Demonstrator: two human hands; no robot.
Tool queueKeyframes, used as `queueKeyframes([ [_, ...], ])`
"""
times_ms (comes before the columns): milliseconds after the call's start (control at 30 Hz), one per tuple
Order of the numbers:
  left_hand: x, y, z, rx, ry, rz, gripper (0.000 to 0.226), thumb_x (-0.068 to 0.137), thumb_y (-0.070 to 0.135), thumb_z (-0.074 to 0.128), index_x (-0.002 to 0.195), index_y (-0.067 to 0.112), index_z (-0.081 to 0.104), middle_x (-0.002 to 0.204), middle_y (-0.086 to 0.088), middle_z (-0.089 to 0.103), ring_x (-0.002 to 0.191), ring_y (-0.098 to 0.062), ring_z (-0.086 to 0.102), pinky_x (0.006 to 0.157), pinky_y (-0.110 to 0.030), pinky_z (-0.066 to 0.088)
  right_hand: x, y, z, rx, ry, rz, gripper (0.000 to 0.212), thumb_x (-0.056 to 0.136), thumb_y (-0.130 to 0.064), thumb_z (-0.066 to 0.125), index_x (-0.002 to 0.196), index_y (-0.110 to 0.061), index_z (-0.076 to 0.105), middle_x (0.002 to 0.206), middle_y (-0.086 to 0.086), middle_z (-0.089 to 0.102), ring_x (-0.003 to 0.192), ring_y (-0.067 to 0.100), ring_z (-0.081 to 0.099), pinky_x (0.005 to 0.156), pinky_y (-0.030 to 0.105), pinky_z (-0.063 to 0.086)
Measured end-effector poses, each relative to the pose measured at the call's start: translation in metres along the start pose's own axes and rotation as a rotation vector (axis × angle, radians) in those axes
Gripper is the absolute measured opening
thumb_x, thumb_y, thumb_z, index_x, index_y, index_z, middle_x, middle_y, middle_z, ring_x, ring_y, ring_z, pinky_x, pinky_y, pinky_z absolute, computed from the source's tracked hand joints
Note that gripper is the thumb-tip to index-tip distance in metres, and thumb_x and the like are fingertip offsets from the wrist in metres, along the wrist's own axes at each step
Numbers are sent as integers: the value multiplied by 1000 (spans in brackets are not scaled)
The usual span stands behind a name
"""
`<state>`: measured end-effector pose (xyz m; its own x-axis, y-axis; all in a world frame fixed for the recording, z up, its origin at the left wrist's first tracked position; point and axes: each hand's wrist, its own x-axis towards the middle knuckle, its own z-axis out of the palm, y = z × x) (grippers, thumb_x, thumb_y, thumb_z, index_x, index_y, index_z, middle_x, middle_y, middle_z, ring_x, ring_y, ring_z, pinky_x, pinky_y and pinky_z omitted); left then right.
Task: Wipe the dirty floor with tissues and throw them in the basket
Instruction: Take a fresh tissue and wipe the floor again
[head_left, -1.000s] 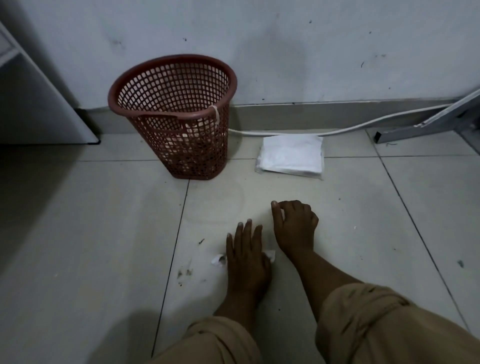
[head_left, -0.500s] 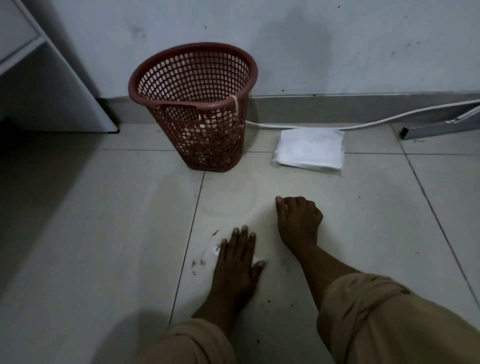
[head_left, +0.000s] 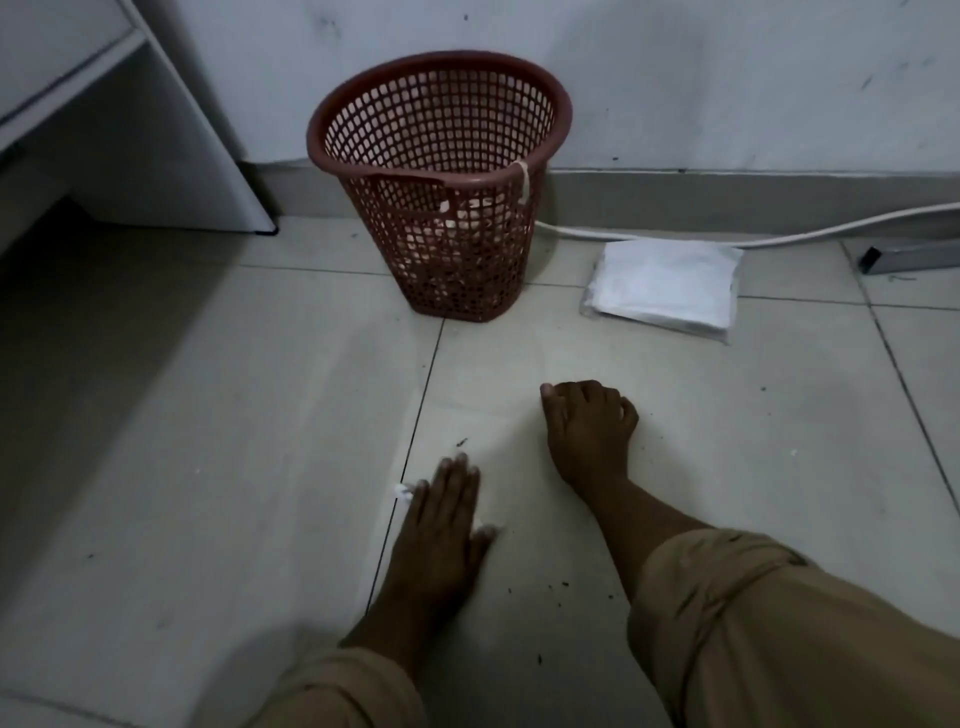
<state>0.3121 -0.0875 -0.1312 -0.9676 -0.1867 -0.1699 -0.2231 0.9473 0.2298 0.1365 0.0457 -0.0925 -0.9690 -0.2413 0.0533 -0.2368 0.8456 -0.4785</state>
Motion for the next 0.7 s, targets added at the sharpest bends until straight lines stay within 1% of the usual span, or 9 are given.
queueKeyframes([
  [67,21,-3,-8,-47,37,-151,71,100,54,16,153,19,-14,157,2,-29,145,-13,-28,116,-28,-21,0,-6,1,20,-6,-9,39,101,-45,36,108,-21,66,115,4,63,115,28,50,109,48,26],
  [133,34,-3,-13,-72,44,-199,72,100,53,20,153,17,-13,157,0,-28,146,-15,-27,116,-30,-19,-2,-9,2,31,-8,-27,39,101,-45,36,108,-21,66,115,4,63,115,27,49,109,49,26],
  [300,1,14,7,-93,-29,106,68,98,60,9,153,27,-14,158,9,-29,145,-9,-27,123,-41,-5,-5,6,2,-40,-34,-45,40,100,-46,35,110,-22,65,117,4,63,114,28,50,108,47,27],
  [367,-8,7,10,-75,-17,133,66,99,59,12,154,28,-10,161,9,-23,148,-10,-20,123,-43,1,-5,10,2,-51,-48,-36,40,100,-47,36,111,-22,65,118,4,63,116,28,50,108,47,26],
  [400,-9,3,10,-23,32,98,67,100,56,16,155,26,-7,162,5,-18,150,-15,-16,123,-44,0,-3,10,1,-47,-47,-32,40,100,-47,36,111,-22,65,118,4,63,116,28,50,108,47,25],
  [467,-7,-4,5,35,143,-122,68,100,52,17,155,18,-3,163,-8,-13,151,-25,-12,121,-43,-7,-1,7,1,-37,-39,-33,40,100,-47,35,111,-22,65,118,4,62,116,28,49,109,47,25],
  [533,1,-2,1,41,122,-286,68,98,53,7,153,15,-10,161,-10,-17,150,-25,-16,119,-41,-16,0,6,1,-27,-51,-34,41,100,-47,34,112,-22,64,119,4,62,118,27,48,110,48,24],
  [600,12,4,4,6,84,-338,67,98,52,2,151,15,-16,161,-8,-20,147,-20,-24,116,-39,-21,-1,7,1,-19,-61,-36,41,100,-47,33,113,-22,63,120,3,61,119,27,47,111,49,22],
  [700,38,7,-3,-66,119,-411,66,101,49,8,152,14,-15,162,-8,-18,147,-18,-23,118,-40,-19,-2,9,-2,-14,-32,-26,41,100,-47,34,112,-22,64,119,3,61,118,26,48,111,49,23],
])
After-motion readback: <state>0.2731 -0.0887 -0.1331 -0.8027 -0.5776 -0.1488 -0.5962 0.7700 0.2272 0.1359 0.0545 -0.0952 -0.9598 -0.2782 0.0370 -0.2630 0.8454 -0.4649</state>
